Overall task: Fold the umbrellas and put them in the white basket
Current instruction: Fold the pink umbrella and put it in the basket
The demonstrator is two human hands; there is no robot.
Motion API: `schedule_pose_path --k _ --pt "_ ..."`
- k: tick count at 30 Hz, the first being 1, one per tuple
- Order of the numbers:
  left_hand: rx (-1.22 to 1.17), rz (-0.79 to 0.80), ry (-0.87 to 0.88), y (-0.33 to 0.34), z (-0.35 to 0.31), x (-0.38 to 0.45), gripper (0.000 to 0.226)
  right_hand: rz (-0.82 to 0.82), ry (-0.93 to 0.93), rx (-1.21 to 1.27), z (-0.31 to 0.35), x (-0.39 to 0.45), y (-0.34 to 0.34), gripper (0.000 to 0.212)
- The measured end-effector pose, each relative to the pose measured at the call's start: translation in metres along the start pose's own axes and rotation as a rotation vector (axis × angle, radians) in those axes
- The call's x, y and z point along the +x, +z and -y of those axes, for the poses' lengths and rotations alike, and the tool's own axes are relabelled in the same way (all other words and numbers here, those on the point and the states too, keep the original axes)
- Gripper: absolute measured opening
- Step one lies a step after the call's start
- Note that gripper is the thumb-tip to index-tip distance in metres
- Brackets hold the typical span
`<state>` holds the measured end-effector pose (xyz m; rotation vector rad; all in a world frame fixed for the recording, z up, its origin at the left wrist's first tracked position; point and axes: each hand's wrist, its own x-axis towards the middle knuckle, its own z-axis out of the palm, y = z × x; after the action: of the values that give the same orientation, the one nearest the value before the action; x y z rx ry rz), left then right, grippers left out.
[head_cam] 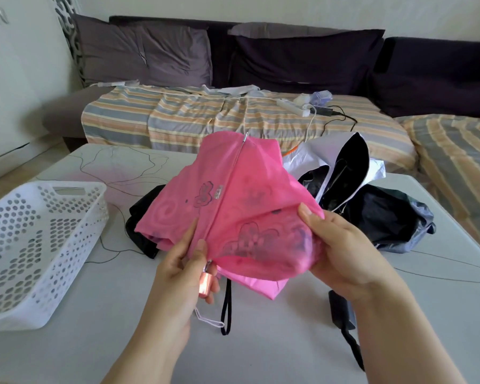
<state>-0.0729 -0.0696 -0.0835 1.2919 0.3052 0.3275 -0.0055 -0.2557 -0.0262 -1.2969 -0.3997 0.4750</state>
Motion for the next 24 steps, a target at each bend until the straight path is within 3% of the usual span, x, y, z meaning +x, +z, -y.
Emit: schedule_pose_path --k 2,4,5,7,8,11,13,21,24 --pt "0.014 0.012 -0.007 -0.001 0.0 -0.001 0.034 -0.009 0.049 -0.178 0.002 -0.001 0.001 0.045" --pt "0.04 0.016 -0.004 -0.003 0.0 -0.001 0.032 0.139 0.123 -0.485 0.009 -0.006 -0.002 0.06" --pt "0.059 0.014 0.002 -0.005 0.0 0.0 0.032 0.201 0.148 -0.564 0.011 -0.009 -0.003 0.05" --pt "0.092 0.004 0.012 -0.008 0.0 0.002 0.034 0.243 0.122 -0.495 0.013 -0.013 -0.006 0.027" --pt "0.1 0.005 0.013 -0.009 0.001 0.003 0.034 0.233 0.066 -0.39 0.011 -0.014 -0.008 0.025" --pt "0.092 0.028 -0.004 -0.009 0.001 0.004 0.035 0.146 -0.012 -0.106 0.005 -0.008 -0.005 0.055" --pt "0.074 0.048 -0.012 -0.008 0.0 0.003 0.033 0.087 -0.013 -0.081 0.006 -0.006 0.001 0.06" --pt "0.082 0.132 -0.044 -0.005 -0.002 0.003 0.036 -0.133 -0.101 -0.19 0.033 -0.014 0.015 0.032" --pt "0.101 0.112 -0.087 -0.004 0.001 0.004 0.037 -0.051 -0.125 -0.008 0.035 -0.016 0.022 0.026"
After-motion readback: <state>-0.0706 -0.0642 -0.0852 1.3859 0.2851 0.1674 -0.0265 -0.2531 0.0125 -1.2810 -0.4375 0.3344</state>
